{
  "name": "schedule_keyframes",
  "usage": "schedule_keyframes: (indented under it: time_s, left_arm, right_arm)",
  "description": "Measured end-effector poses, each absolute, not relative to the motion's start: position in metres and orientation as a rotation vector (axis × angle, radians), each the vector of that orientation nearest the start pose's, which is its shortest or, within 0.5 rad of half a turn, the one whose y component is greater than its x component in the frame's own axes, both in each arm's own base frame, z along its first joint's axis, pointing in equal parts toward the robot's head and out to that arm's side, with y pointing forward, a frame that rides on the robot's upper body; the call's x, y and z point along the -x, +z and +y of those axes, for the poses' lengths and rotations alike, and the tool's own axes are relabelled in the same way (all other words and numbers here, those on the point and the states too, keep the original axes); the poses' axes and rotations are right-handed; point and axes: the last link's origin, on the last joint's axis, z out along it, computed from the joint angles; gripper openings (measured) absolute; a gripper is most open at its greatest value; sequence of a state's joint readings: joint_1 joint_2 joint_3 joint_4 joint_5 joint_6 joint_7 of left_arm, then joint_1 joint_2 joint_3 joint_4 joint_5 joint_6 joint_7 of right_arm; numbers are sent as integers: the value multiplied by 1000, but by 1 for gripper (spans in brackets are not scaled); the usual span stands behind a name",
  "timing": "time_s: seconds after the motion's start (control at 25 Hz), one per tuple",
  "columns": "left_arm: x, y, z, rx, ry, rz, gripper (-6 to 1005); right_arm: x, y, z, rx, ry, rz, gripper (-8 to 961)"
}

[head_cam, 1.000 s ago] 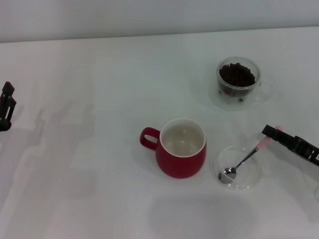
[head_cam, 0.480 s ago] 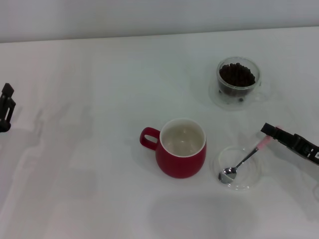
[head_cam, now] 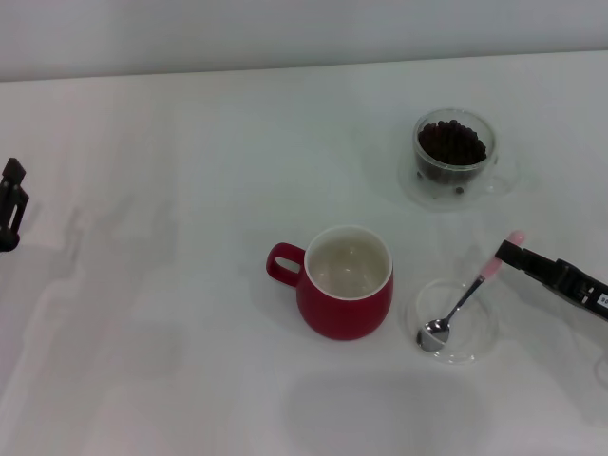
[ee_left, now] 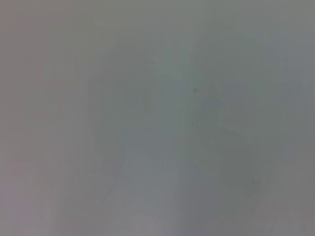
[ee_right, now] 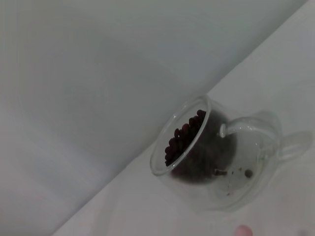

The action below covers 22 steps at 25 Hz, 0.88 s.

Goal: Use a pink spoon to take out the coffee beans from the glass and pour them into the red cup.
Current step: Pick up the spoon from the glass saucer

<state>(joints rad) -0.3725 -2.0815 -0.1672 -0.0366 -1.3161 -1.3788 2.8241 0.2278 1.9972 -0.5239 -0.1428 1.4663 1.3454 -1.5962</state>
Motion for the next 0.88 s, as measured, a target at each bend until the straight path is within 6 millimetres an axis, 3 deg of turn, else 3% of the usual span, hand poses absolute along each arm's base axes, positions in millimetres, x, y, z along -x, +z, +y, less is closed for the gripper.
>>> schedule_keyframes:
  time_s: [0.16,0.24,0.68,0.88]
  left_arm:
    - [339,-18,285,1733,-798,-525,493]
    - [339,-18,285,1734,-797,-526,493]
    - [340,-19,283,1732,-795,-534,491]
    - [340,-20,283,1732,-795,-536,490]
  right_arm:
    - [-390,-13,224,1774,1041,1675,257]
    - [-390,-13,225,1779,1040,1673,163]
    - [-394,-11,232,1773,995,1665,175]
    - [-391,-10,241,1807,969,1654,314]
